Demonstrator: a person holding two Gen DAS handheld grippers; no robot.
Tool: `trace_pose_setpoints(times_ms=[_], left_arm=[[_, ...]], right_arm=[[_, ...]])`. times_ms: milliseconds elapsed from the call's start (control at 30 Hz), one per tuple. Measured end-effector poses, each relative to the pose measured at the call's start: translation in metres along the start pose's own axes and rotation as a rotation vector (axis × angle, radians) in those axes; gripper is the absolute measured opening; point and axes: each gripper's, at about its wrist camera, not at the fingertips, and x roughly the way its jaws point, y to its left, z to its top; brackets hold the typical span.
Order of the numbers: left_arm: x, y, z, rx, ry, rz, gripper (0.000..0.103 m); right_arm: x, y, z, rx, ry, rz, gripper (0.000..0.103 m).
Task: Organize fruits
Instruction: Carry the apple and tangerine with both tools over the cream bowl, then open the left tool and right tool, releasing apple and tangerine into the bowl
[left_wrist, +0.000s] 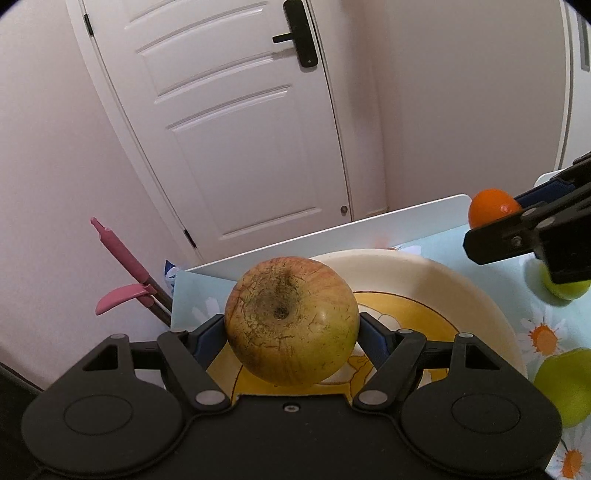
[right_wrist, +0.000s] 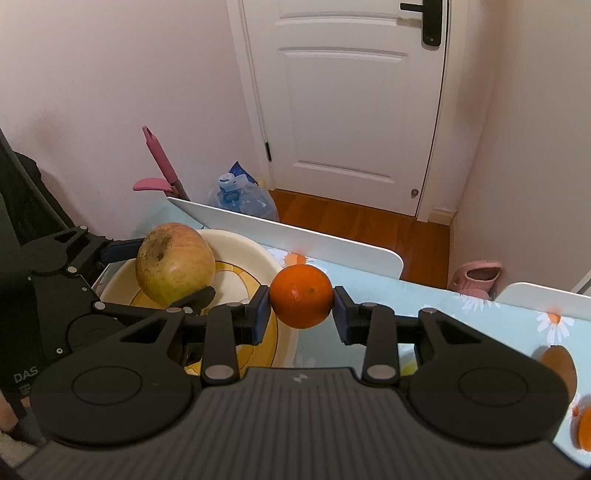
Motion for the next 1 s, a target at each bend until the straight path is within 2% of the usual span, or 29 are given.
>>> trace_pose_setpoints(times_ms=[100, 200, 500, 667, 800, 1000], left_arm=[[-0.002, 0.001, 0.0, -0.015, 0.008, -0.008, 0.084], [-0.015, 0.004, 0.003, -0.02, -0.036, 0.012, 0.1], [-0.046, 0.019, -0.005, -0.09, -0.005, 0.045, 0.1], [-0.059, 0.024, -0.02, -0.138, 0.026, 0.074, 0.101], [-0.067, 0.026, -0.028, -0.154, 0.042, 0.1, 0.101], [-0.078, 0.024, -0.037, -0.163, 0.037, 0.099, 0.101]], right_arm=[[-0.002, -0.002, 0.001, -0.016, 0.001, 0.013, 0.051], [-0.004, -0.002, 0.005, -0.034, -0.003, 0.031, 0.051], [0.006, 0.007, 0.008, -0.127, 0.017, 0.093, 0.051], [0.021, 0.021, 0.008, -0.193, 0.033, 0.123, 0.051], [0.034, 0.033, 0.005, -0.246, 0.042, 0.136, 0.051], [0.05, 0.044, -0.002, -0.297, 0.047, 0.147, 0.052]])
